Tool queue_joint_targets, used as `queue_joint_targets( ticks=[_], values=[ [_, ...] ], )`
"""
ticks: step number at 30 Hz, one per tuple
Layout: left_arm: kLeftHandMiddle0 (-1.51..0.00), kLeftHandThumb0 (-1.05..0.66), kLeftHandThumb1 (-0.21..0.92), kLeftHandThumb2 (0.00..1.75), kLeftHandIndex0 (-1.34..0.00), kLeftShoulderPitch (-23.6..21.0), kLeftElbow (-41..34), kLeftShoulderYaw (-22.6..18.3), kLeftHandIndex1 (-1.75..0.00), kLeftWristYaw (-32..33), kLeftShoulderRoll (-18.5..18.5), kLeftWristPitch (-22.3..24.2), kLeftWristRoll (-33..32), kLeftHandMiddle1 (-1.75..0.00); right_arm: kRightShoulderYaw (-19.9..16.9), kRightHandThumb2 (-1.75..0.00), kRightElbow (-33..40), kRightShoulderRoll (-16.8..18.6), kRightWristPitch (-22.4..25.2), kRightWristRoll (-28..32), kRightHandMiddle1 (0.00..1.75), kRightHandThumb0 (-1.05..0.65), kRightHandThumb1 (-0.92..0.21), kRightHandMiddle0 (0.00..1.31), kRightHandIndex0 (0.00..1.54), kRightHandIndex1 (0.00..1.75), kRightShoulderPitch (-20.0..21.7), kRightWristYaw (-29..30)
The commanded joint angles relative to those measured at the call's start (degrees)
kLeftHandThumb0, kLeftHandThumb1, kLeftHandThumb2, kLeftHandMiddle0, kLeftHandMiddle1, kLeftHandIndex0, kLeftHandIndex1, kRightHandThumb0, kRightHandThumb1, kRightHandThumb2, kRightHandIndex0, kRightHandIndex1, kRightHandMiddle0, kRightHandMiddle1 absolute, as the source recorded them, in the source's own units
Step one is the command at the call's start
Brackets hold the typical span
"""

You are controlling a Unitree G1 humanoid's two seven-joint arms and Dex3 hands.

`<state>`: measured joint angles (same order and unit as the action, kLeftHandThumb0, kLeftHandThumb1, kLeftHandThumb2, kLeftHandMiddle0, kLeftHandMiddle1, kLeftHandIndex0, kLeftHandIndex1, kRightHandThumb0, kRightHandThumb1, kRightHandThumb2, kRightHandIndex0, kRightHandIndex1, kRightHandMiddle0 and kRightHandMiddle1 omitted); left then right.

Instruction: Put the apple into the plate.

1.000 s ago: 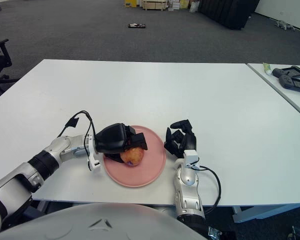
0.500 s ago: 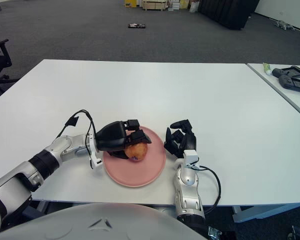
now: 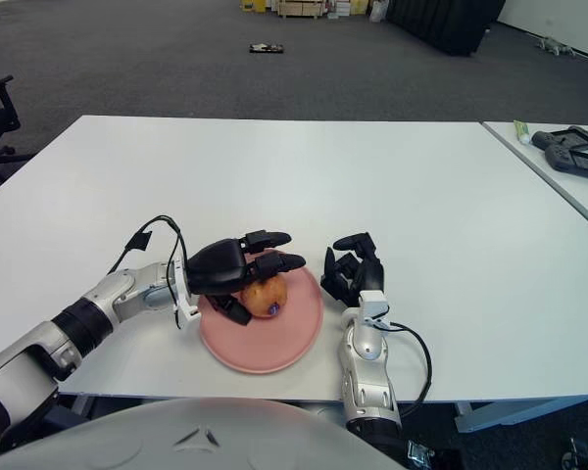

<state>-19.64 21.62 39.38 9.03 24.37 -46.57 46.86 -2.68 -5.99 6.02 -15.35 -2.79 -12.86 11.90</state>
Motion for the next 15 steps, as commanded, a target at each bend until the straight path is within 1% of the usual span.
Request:
queue_joint_targets(
  ticks=[1,4,7,11,13,15],
  values=[
    [0.00,-1.03,0.92,1.03,0.00,1.30,-0.46,-1.42,-0.11,-2.33,0.94,0.39,-1.59,0.00,-0.19,-0.94,0.03,1.20,1.61,0.67,1.75,-0.40,-0.61,0.39,0.72,1.75,0.16,0.53],
    [0.00,-1.04,0.92,1.03,0.00,2.09,-1.24,-3.35,-0.09,-3.31,0.61,0.52,-4.71,0.00,-0.12,-0.94,0.17,1.30,1.57,0.71,1.75,-0.40,-0.62,0.39,0.73,1.75,0.10,0.72],
    [0.00,-1.05,0.92,1.02,0.00,1.56,-1.49,-5.57,-0.07,-4.25,0.91,0.02,-7.32,0.00,0.01,-0.94,0.20,1.29,1.44,0.72,1.75,-0.40,-0.62,0.38,0.73,1.75,0.05,0.67],
    [0.00,-1.05,0.92,0.99,0.00,-1.19,1.90,-9.42,-0.02,-1.49,1.09,-2.50,-8.84,0.00,0.30,-0.94,-0.02,0.96,0.99,0.50,1.75,-0.40,-0.62,0.38,0.73,1.75,-0.04,0.38],
    [0.00,-1.05,0.92,0.99,0.00,-1.11,2.99,-11.35,-0.01,0.75,0.13,-4.24,-9.96,0.00,0.44,-0.94,-0.35,0.70,0.38,0.21,1.75,-0.40,-0.62,0.38,0.74,1.75,-0.03,0.23],
    [0.00,-1.05,0.92,0.97,0.00,-0.66,4.43,-13.05,0.00,1.59,-1.34,-6.13,-13.05,0.00,0.54,-0.93,-0.52,0.52,0.04,0.22,1.75,-0.39,-0.62,0.38,0.74,1.75,-0.04,-0.03]
  ],
)
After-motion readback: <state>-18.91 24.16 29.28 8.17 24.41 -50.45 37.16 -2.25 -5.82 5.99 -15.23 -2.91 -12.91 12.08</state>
